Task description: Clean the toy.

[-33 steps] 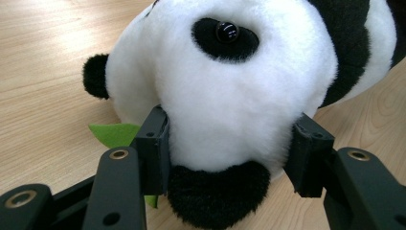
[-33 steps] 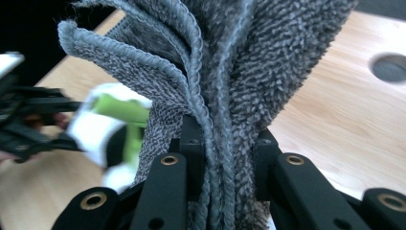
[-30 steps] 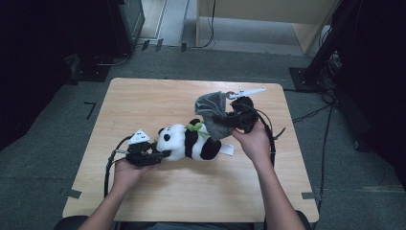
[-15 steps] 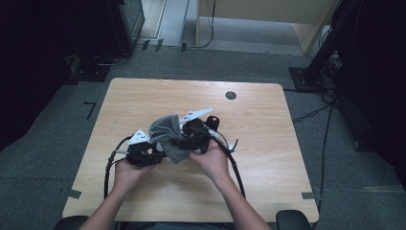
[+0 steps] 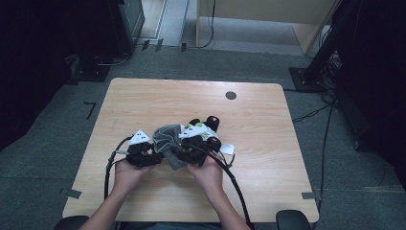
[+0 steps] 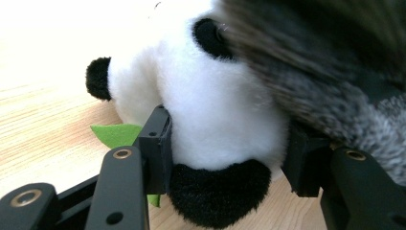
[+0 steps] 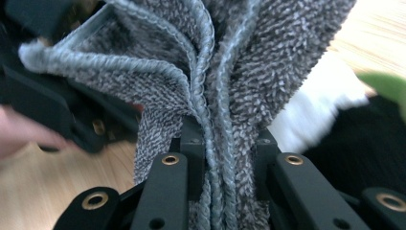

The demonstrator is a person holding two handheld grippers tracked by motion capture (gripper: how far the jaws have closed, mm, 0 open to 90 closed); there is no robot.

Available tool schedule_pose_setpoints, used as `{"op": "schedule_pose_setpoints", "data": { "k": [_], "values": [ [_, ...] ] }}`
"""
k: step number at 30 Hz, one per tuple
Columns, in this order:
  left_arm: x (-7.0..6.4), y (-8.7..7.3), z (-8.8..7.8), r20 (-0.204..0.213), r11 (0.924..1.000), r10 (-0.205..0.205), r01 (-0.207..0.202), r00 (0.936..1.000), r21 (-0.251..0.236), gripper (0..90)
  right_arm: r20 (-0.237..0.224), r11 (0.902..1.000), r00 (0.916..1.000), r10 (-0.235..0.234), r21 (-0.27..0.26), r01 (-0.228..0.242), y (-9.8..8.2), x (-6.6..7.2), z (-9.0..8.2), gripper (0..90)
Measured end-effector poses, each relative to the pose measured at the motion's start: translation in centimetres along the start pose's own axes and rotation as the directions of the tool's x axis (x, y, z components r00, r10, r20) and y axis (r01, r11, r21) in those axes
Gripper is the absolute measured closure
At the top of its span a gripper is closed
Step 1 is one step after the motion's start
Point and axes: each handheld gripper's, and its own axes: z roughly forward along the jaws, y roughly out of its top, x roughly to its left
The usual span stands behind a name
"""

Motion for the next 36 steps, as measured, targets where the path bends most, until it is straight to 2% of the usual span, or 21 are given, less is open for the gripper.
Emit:
{"op": "schedule_pose_setpoints", "data": {
  "k": [1, 2, 3, 5, 6, 12, 14, 20, 26, 28, 31, 36],
  "values": [
    [0.0, 0.0, 0.0, 0.0, 1.0, 0.0, 0.0, 1.0, 0.0, 46.9, 0.0, 1.0, 1.0, 0.0, 0.0, 0.0, 0.0, 0.0, 0.0, 75.4],
    [0.0, 0.1, 0.0, 0.003, 1.0, 0.002, -0.002, 1.0, 0.002, 47.4, 0.039, 1.0, 0.9992, 0.007, 0.005, -0.007, -1.0, -0.1, -0.5, 75.3],
    [0.1, 0.1, 0.0, 0.006, 1.0, 0.006, -0.006, 1.0, 0.003, 47.9, 0.051, 0.9999, 0.9986, 0.015, 0.003, -0.015, -1.6, -0.3, -0.7, 75.3],
    [0.1, 0.1, 0.0, 0.007, 0.9999, 0.01, -0.01, 0.9999, 0.003, 48.3, 0.054, 0.9998, 0.9983, 0.022, -0.001, -0.022, -2.1, -0.5, -1.0, 75.4],
    [0.0, 0.2, 0.0, 0.004, 0.9997, 0.024, -0.024, 0.9997, 0.004, 49.2, 0.066, 0.9993, 0.9972, 0.035, -0.016, -0.034, -3.0, -0.8, -1.5, 75.8],
    [-0.2, 0.2, 0.0, -0.003, 0.999, 0.045, -0.045, 0.999, 0.006, 50.3, 0.095, 0.9991, 0.9948, 0.035, -0.027, -0.032, -4.0, -1.1, -2.6, 76.1],
    [-0.2, 0.2, 0.0, -0.002, 0.999, 0.045, -0.045, 0.999, 0.007, 50.5, 0.114, 0.999, 0.9929, 0.034, -0.032, -0.03, -4.5, -1.3, -3.5, 76.0],
    [-0.1, 0.2, 0.0, 0.002, 0.9989, 0.046, -0.046, 0.999, 0.008, 50.6, 0.148, 0.9954, 0.9867, 0.068, -0.077, -0.057, -5.9, -2.3, -5.5, 75.9],
    [-0.2, 0.1, 0.0, 0.003, 0.9987, 0.051, -0.051, 0.9987, 0.01, 50.6, 0.191, 0.993, 0.979, 0.071, -0.107, -0.051, -7.0, -2.9, -6.8, 75.8],
    [-0.2, 0.1, 0.0, 0.003, 0.9986, 0.052, -0.052, 0.9986, 0.009, 50.6, 0.224, 0.9906, 0.9714, 0.08, -0.127, -0.052, -7.6, -3.3, -7.7, 75.6],
    [-0.2, 0.1, 0.0, 0.005, 0.9987, 0.05, -0.051, 0.9987, 0.01, 50.6, 0.24, 0.988, 0.9663, 0.092, -0.142, -0.059, -8.1, -3.7, -8.2, 75.5],
    [-0.2, 0.1, 0.0, 0.009, 0.9989, 0.045, -0.045, 0.9989, 0.011, 50.7, 0.274, 0.9787, 0.9495, 0.153, -0.175, -0.107, -9.1, -5.2, -9.2, 75.5]
  ]
}}
